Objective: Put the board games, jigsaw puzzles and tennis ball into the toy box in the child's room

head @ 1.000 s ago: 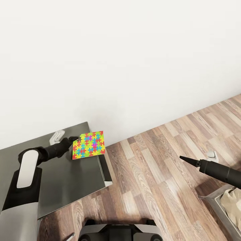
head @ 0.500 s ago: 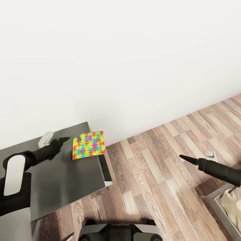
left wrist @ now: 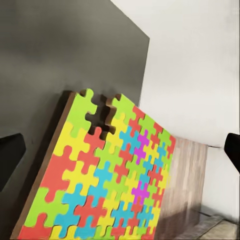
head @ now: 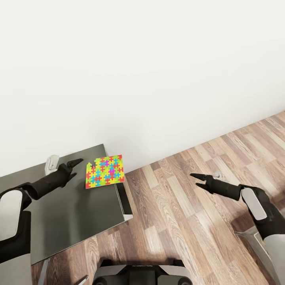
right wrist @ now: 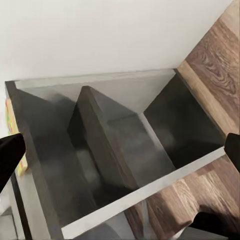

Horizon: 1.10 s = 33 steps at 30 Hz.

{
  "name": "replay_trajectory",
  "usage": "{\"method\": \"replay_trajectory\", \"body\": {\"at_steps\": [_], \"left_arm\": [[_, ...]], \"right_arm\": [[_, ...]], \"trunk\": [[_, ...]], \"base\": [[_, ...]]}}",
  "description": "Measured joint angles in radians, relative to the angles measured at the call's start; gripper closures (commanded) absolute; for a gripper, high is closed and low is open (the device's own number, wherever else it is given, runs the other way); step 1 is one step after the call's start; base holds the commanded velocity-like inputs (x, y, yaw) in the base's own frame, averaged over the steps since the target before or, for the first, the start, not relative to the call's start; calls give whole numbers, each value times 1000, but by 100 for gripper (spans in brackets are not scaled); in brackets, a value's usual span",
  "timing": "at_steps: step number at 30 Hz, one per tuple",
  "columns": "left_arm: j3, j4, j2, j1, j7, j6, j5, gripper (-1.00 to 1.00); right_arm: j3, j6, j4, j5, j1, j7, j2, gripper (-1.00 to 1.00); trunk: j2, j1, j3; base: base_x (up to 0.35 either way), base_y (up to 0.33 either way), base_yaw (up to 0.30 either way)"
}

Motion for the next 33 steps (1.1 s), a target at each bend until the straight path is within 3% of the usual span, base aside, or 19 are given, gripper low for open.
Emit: {"method": "replay_trajectory", "body": {"at_steps": [10, 11, 13, 14, 17, 18, 20, 23, 25, 33], "left_arm": [[-6, -2, 26, 8, -94, 13, 9, -100], [-27, -3, 29, 7, -110, 19, 28, -100], [-69, -3, 30, 4, -112, 21, 46, -100], [-70, -3, 30, 4, -112, 21, 45, -100], [-128, -3, 30, 1, -108, 20, 63, -100], [-129, -3, 30, 1, -108, 20, 62, -100], [-189, -3, 28, -8, -96, 19, 75, -100], [-219, -3, 26, -16, -87, 18, 77, -100], [-271, -3, 16, -32, -67, 17, 85, -100], [-356, -3, -7, -61, -30, 15, 91, -100]], "right_arm": [[106, -134, 153, 38, -84, 40, 43, -100], [130, -169, 184, 45, -99, 87, 61, -100], [139, -183, 197, 50, -105, 116, 75, -100], [139, -183, 198, 50, -106, 116, 75, -100], [145, -193, 205, 53, -109, 138, 84, -100], [145, -193, 205, 54, -109, 138, 84, -100], [149, -200, 208, 56, -112, 157, 90, -100], [151, -203, 208, 58, -112, 168, 92, -100], [156, -207, 207, 59, -113, 195, 96, -100], [178, -209, 209, 62, -114, 268, 106, -100]], "trunk": [[0, 0, 0], [0, 0, 0], [0, 0, 0], [0, 0, 0], [0, 0, 0], [0, 0, 0], [0, 0, 0], [0, 0, 0], [0, 0, 0], [0, 0, 0]], "base": [[0, 0, 0], [0, 0, 0], [0, 0, 0], [0, 0, 0], [0, 0, 0], [0, 0, 0], [0, 0, 0], [0, 0, 0], [0, 0, 0], [0, 0, 0]]}}
